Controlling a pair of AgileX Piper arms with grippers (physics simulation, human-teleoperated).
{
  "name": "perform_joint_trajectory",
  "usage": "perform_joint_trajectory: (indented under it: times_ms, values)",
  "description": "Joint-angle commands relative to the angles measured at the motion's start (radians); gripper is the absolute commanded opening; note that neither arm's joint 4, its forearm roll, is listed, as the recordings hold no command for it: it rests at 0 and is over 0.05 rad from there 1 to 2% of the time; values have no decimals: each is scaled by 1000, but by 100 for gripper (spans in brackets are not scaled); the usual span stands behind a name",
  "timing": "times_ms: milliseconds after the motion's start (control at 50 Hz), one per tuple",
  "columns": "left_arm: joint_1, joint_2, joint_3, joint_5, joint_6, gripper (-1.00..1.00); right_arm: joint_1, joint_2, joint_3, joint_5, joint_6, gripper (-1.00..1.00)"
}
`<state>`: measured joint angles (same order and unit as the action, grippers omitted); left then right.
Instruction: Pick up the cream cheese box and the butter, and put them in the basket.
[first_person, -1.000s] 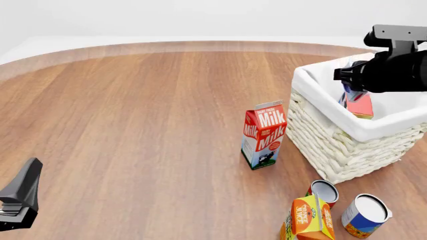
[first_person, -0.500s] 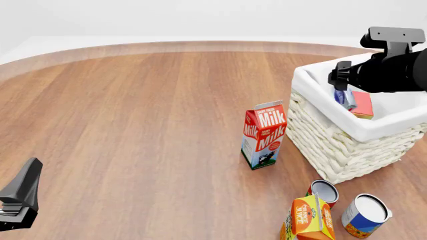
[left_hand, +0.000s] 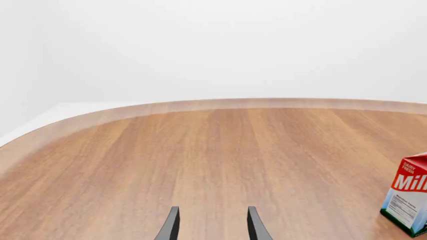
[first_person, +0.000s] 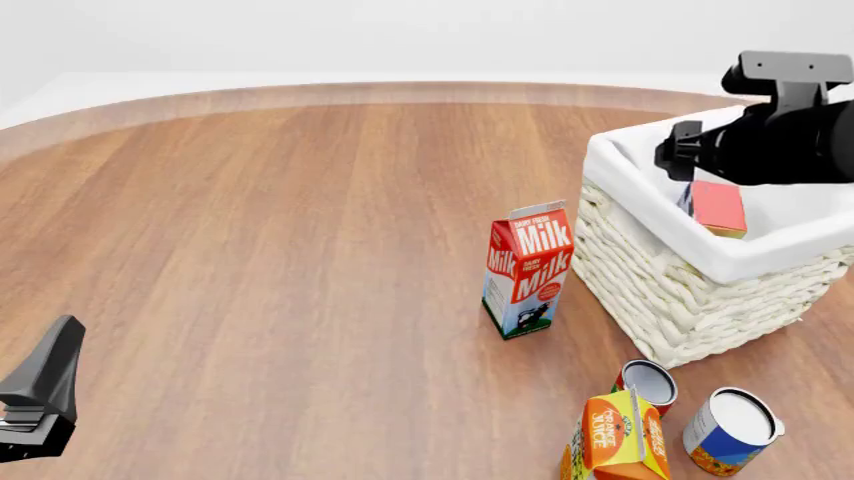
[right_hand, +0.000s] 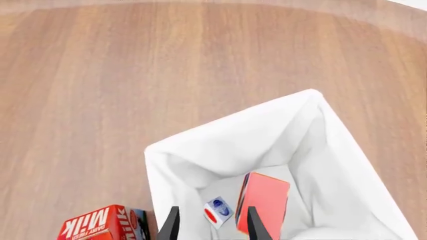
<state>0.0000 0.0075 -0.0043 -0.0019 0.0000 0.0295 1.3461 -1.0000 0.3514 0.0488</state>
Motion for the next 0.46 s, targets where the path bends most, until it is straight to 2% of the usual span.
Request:
perform_joint_trajectory:
  times_ms: [20,180,280,460]
  values:
    - [0,0,0,0,0,100,19,-39,-1,23,-23,100]
    - [0,0,0,0,0,100,74,-65,-30,61,-65,100]
    - [0,0,0,0,0,100,138,-76,-74,89,-82,100]
    - [0,0,0,0,0,100,277,-92,-259,192,-146,100]
